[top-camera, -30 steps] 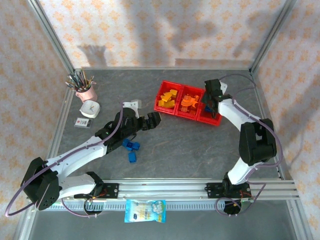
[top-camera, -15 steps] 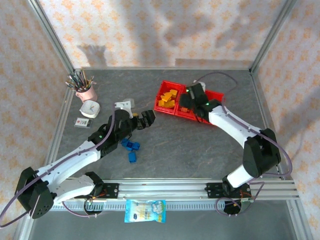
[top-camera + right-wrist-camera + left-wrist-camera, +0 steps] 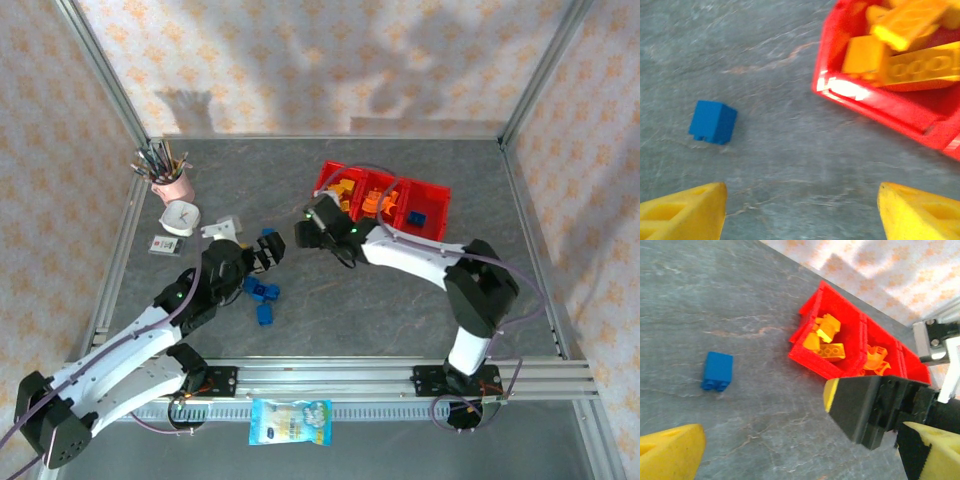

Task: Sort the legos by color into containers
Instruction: Pick up the lego from the center of the table.

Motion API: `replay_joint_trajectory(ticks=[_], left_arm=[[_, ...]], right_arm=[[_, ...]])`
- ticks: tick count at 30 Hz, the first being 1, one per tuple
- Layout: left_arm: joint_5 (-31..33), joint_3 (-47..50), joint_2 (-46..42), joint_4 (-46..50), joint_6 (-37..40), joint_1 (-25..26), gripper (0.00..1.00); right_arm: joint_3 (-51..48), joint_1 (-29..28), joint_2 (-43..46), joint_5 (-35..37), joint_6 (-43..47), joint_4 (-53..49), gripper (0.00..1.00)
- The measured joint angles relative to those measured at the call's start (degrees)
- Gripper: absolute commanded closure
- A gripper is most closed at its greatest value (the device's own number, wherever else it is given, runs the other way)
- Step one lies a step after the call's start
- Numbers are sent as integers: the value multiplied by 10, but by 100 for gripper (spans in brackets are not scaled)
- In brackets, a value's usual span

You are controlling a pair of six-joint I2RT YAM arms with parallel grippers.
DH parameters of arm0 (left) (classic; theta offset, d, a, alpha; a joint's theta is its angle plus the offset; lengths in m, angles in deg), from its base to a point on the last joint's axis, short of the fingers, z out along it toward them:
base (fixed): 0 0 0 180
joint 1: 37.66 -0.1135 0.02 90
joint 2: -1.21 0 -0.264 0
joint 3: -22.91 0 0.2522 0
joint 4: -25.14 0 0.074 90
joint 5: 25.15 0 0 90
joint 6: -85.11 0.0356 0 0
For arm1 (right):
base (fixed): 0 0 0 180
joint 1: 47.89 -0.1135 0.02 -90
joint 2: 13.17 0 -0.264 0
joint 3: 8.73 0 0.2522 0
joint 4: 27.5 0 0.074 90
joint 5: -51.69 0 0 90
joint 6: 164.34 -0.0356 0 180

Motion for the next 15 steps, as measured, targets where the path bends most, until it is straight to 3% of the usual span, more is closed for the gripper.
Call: replay_joint_trajectory(ticks=[7,15], left_arm=[[30,7,-60,65,-29,-21,1],[54,10,-102,103,-41,-31,1]], right_arm=[[107,-45,-120,-21,3,14,21],[232,-48,-240,-24,5,3,26]])
